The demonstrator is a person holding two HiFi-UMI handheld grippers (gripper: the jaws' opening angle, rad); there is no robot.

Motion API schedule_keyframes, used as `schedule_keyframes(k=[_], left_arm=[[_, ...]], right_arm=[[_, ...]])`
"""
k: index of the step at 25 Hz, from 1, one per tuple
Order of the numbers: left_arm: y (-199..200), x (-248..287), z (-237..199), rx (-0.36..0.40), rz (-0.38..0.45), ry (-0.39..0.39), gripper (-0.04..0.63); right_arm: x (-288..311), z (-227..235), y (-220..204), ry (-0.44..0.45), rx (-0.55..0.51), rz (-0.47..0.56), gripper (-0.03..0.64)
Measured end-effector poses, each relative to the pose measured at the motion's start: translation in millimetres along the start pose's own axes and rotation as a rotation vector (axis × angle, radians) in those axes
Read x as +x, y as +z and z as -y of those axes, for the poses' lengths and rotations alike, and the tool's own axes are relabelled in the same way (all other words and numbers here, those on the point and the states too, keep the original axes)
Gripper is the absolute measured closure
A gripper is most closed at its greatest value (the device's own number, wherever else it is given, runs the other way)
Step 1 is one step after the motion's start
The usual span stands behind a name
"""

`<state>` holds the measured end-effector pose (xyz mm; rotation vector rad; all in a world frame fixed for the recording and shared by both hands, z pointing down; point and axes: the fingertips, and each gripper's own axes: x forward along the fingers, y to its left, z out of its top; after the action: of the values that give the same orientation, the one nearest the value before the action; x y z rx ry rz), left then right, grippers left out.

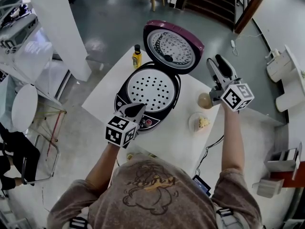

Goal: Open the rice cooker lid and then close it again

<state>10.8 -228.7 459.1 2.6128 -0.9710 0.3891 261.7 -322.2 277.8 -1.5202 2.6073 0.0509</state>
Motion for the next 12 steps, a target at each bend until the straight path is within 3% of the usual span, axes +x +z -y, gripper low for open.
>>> schedule_keyframes(k=[6,9,12], left_arm=[[1,-1,1,-0.011,0.006,-0.003,0.575],[1,-3,0,-0.021,0.008,-0.004,0.575],[1,-4,-2,-0.027,0.010,-0.002,0.575]], right_arm=[[4,-8,-5,0.032,-0.010,-0.025,0.306],[9,-10,-6,0.055,-0.012,-0.029,0.218],[16,-10,-7,0.073,0.003,-0.034,0.206]])
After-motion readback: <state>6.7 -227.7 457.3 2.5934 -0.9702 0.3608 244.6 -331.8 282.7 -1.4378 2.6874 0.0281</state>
